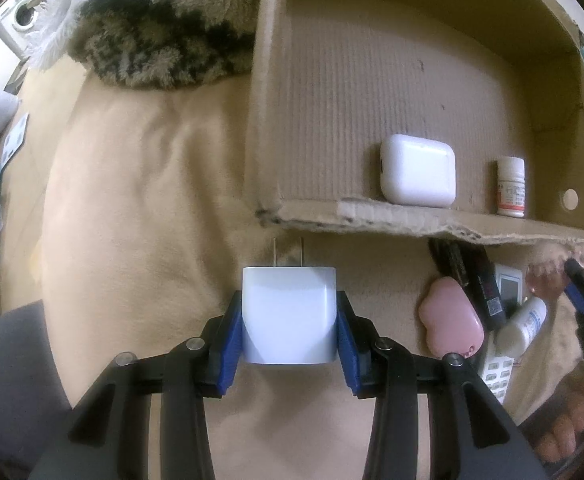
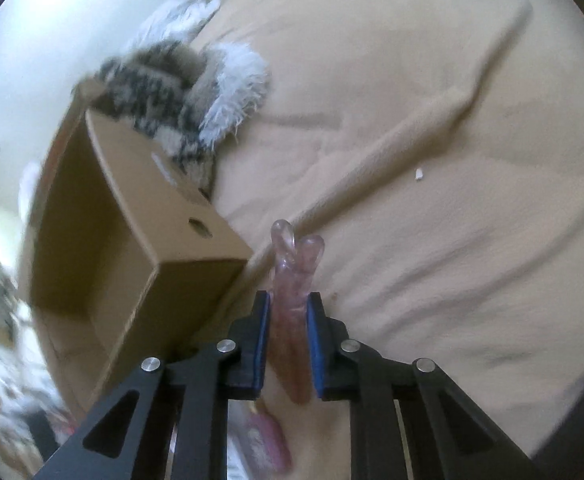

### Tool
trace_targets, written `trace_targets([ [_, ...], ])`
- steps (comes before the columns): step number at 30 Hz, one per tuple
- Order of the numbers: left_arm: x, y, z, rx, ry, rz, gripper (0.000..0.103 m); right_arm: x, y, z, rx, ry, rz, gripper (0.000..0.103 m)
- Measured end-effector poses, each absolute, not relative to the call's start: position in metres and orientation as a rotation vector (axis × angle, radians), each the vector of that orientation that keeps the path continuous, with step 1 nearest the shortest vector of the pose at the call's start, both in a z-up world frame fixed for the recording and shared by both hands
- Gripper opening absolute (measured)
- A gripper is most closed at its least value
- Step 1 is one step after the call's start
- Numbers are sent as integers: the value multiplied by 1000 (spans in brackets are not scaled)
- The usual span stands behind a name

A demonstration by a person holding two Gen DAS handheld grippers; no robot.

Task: Organize rigid objects
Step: 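Grasp the pink hand-shaped object with right tool while left tool holds the charger, then lower charger and pink object into the box and open both tools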

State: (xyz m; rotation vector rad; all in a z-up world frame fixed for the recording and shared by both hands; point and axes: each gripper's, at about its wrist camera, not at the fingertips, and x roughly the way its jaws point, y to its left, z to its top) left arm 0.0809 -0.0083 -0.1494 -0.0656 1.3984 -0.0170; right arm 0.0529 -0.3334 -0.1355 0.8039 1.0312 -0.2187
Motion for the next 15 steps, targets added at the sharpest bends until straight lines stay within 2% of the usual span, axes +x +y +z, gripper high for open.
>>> trace_targets([
  [7, 82, -7, -150, -63, 1399, -19, 38, 71, -328, -147, 713, 1139, -164, 20],
  [15, 76, -6, -142, -53, 1383, -29, 38, 45, -318, -111, 603, 1001, -162, 17],
])
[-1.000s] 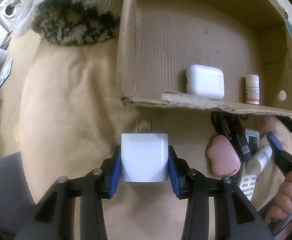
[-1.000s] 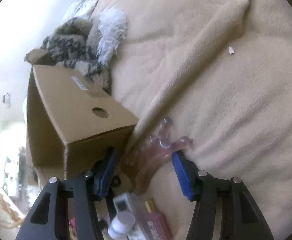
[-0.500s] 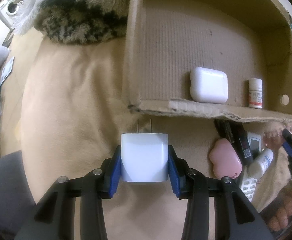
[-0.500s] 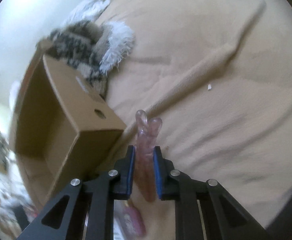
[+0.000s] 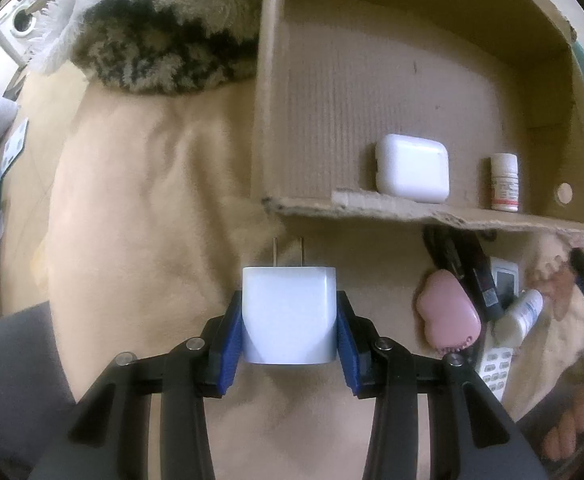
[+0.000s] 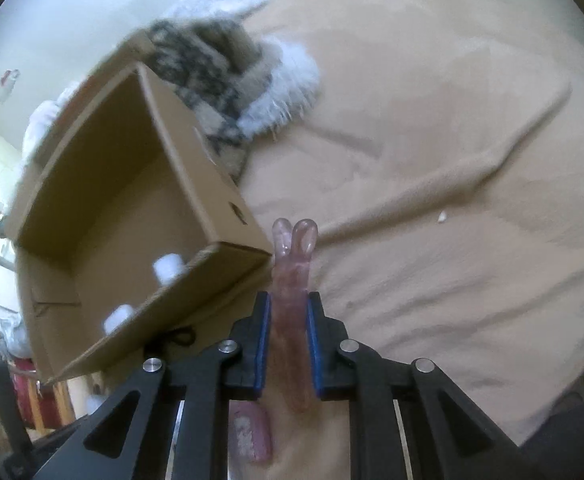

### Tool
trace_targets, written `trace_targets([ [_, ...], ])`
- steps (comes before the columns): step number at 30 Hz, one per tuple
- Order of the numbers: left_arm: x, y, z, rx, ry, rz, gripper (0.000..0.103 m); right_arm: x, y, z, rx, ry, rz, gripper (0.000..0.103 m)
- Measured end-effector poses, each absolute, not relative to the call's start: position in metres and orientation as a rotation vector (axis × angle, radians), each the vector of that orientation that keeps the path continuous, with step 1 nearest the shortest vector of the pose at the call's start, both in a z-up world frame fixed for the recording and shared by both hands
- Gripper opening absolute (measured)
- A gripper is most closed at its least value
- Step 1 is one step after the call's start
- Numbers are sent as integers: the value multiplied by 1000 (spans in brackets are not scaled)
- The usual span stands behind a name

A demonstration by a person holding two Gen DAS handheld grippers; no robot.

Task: Organize rigid objects
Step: 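Lower charger and pink object into the box and open both tools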

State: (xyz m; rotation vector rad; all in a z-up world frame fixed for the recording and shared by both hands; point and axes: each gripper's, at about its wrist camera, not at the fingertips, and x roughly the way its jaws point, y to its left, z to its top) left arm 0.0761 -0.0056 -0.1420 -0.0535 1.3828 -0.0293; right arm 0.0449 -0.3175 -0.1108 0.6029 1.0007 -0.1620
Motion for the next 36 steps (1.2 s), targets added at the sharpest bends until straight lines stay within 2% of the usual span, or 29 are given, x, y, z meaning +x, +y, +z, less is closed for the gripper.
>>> trace_targets([
  [11, 45, 10, -107, -99, 1303, -23, 38, 4, -305, -35, 512, 822, -93, 17],
  [20, 57, 11, -33, -88, 1103, 10, 38, 35, -287, 21, 412, 758, 103, 17],
  [27, 100, -27, 0, 22, 1032, -55, 38, 85, -262, 25, 339, 791, 206, 17],
  [36, 150, -52, -41, 109, 1091, -83, 38, 141, -228, -19, 235, 905, 279, 17],
])
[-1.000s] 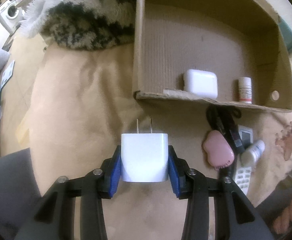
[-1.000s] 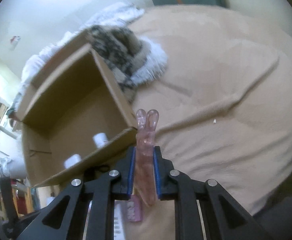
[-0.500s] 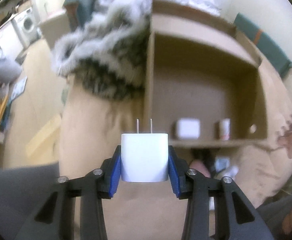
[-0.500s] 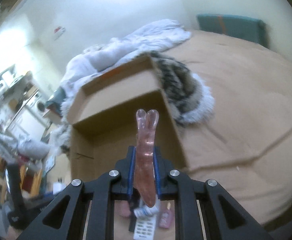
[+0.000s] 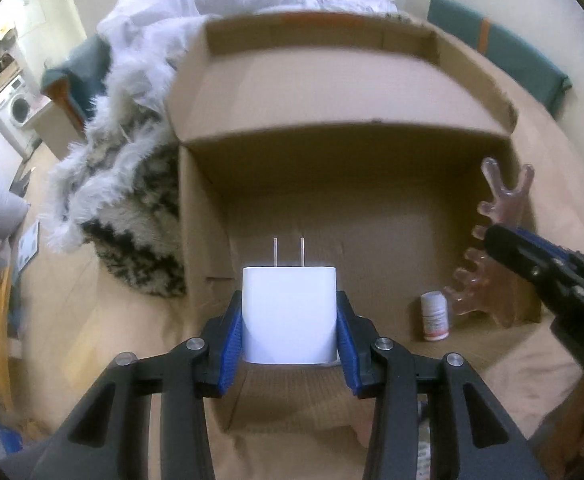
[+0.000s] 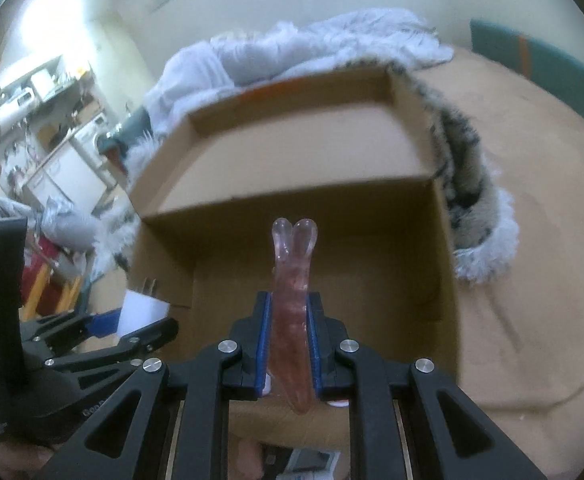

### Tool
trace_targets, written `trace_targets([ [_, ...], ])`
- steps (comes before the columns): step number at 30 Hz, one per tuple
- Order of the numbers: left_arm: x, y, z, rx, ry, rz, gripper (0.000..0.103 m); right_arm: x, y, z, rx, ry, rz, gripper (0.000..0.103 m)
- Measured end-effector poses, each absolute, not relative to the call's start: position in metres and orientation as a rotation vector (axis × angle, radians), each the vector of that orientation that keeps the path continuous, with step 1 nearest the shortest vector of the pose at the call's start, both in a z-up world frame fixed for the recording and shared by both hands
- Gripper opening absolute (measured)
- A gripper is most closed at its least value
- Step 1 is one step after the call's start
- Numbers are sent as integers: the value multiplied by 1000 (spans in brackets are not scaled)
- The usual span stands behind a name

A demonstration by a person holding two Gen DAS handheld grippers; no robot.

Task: Organize rigid objects
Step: 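Lower charger and pink object into the box and open both tools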

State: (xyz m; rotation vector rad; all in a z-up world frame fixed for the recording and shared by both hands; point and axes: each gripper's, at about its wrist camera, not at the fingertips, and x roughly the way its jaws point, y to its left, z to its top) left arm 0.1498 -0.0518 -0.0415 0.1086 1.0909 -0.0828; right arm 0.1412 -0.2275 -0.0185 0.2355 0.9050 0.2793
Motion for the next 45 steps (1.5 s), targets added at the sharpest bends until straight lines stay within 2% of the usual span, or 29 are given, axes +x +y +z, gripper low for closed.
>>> trace_targets([
  [15, 150, -62, -85, 142, 1086, -93, 38, 166, -220, -86, 341, 1126, 287, 18],
  [32, 164, -86, -90, 124, 1190, 46, 38, 175, -236, -98, 395, 1242, 240, 19],
  [33, 165, -87, -91, 131, 1192, 49, 38, 175, -237, -96, 395, 1242, 242, 22],
  [35, 164, -89, -91, 110, 1210, 54, 38, 175, -239, -91, 382, 1244, 234, 38],
  [36, 163, -88, -88, 84, 1222, 61, 39, 174, -241, -89, 376, 1240, 225, 57],
  [38, 159, -86, -81, 47, 1217, 87, 40, 173, -246, -81, 396, 1212, 244, 62],
  [39, 157, -86, -75, 45, 1201, 97, 50, 173, -247, -79, 404, 1218, 249, 63],
  [40, 157, -87, -72, 47, 1193, 100, 66, 173, -248, -77, 418, 1222, 262, 66],
  [41, 156, -88, -68, 49, 1183, 103, 71, 172, -250, -74, 433, 1215, 274, 73],
  [42, 155, -89, -65, 50, 1173, 103, 75, 171, -251, -71, 442, 1205, 286, 80],
  [45, 156, -94, -60, 69, 1167, 107, 75, 169, -247, -61, 430, 1185, 299, 95],
])
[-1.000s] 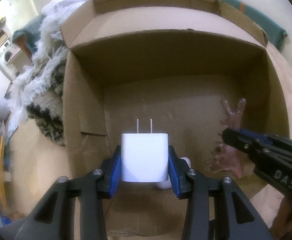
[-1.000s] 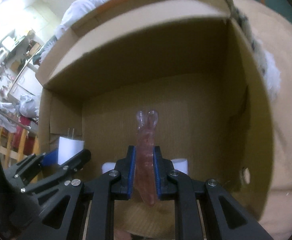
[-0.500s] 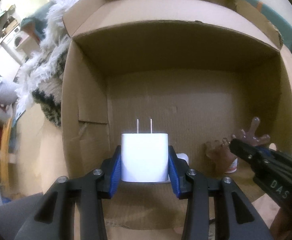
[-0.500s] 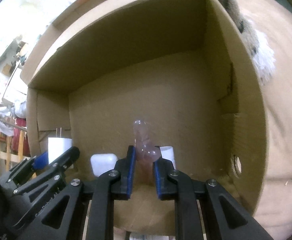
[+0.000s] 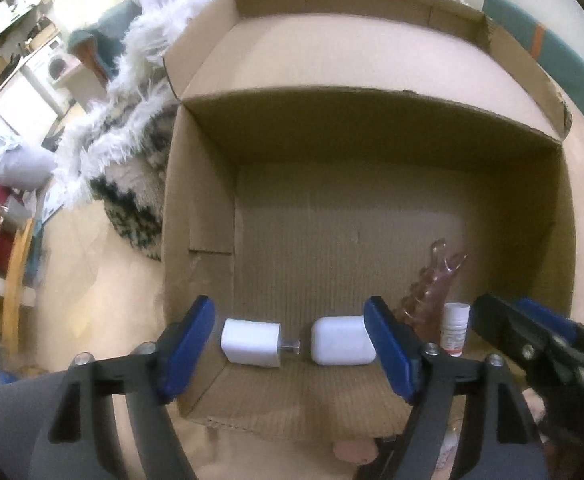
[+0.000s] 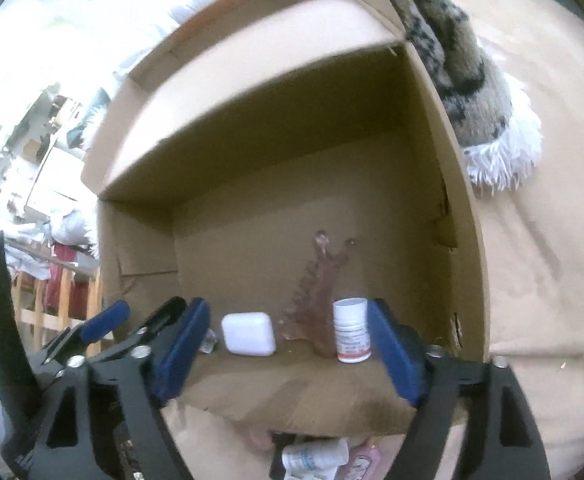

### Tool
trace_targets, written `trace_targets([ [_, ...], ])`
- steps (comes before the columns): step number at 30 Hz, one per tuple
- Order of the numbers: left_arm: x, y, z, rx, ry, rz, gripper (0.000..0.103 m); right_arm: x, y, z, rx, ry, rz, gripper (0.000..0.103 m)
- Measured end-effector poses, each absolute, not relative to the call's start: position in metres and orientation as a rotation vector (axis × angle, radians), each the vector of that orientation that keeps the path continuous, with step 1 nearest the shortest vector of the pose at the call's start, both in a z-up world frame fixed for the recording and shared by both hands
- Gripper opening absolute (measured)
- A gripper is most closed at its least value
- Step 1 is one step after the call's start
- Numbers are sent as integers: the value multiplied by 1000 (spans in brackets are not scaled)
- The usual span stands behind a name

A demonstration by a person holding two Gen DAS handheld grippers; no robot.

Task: Organize rigid objects
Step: 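Lower charger and pink object into the box and open both tools, then withdraw both tools from the box toward the remaining items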

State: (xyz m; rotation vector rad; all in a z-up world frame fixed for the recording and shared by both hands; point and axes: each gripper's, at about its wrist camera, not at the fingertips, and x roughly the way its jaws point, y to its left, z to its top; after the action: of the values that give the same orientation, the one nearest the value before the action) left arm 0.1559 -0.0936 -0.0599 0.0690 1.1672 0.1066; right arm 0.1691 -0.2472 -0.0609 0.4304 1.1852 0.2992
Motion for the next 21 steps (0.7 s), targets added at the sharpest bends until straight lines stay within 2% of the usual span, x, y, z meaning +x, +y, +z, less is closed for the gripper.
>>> trace_targets([
  [1, 156, -95, -59, 76, 1167, 115, 75, 169, -246, -58, 432, 1180, 307, 98],
  [21, 132, -60, -47, 8, 1146, 109, 75, 145, -251, -41, 372, 1124, 312, 98],
])
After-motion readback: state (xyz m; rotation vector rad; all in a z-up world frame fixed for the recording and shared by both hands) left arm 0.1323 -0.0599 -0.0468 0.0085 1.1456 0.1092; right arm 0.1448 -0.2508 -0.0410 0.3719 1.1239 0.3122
